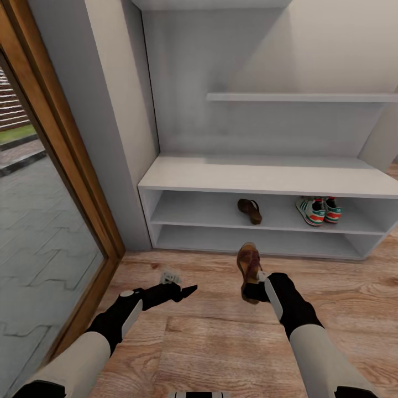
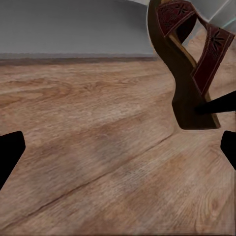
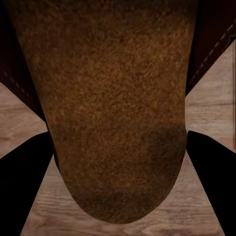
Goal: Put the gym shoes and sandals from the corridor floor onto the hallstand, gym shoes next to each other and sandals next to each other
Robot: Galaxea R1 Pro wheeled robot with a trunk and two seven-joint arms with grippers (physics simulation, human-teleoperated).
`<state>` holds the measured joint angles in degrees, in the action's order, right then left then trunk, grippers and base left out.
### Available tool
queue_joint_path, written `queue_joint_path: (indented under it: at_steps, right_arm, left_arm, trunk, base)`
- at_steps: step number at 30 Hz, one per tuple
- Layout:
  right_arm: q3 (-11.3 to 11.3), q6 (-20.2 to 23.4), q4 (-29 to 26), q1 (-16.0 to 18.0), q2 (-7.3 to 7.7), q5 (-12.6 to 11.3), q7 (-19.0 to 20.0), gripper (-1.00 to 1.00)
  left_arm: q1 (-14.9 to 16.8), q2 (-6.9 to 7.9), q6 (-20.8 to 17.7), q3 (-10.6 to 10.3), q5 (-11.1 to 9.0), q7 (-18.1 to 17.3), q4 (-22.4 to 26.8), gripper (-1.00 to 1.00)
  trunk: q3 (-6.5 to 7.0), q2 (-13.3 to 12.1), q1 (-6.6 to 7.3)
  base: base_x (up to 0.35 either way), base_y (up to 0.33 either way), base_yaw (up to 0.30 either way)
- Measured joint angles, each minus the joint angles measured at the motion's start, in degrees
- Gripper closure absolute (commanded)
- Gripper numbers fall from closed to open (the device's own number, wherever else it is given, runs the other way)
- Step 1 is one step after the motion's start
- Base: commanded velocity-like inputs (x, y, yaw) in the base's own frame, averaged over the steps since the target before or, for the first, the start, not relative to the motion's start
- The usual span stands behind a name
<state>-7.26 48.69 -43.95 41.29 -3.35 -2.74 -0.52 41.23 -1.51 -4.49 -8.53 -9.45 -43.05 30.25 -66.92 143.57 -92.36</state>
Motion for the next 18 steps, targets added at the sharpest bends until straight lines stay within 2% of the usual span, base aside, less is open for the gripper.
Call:
queue_joint_path:
  at_steps: [8, 14, 15, 18]
  right_arm:
    - [0.13, -1.02, -0.85, 0.0, -0.21, 0.38, -2.36, 1.0]
    - [0.14, -2.9, -0.78, 0.0, -0.19, 2.44, -4.47, 1.0]
    - [0.11, -7.88, -0.76, 0.02, -0.19, 5.45, -8.72, 1.0]
    - [0.15, -8.4, -0.76, 0.08, -0.3, 5.21, -10.26, 1.0]
  left_arm:
    - [-0.03, -0.14, 0.12, 0.03, 0.0, -0.28, -2.16, -1.0]
    - [-0.04, -0.12, 0.86, 0.01, 0.03, -2.21, -2.21, -1.0]
    - [-0.04, -0.12, 1.37, 0.01, 0.03, -4.63, -2.19, -1.0]
    - [-0.04, -0.11, 2.44, 0.01, 0.03, -5.87, -2.27, -1.0]
  trunk:
    - [0.0, 0.0, 0.0]
    - [0.0, 0.0, 0.0]
    - [0.01, 0.0, 0.0]
    - [0.0, 0.0, 0.0]
  base:
    - [0.0, 0.0, 0.0]
    - [0.0, 0.0, 0.0]
    - [0.0, 0.0, 0.0]
    - [0.0, 0.0, 0.0]
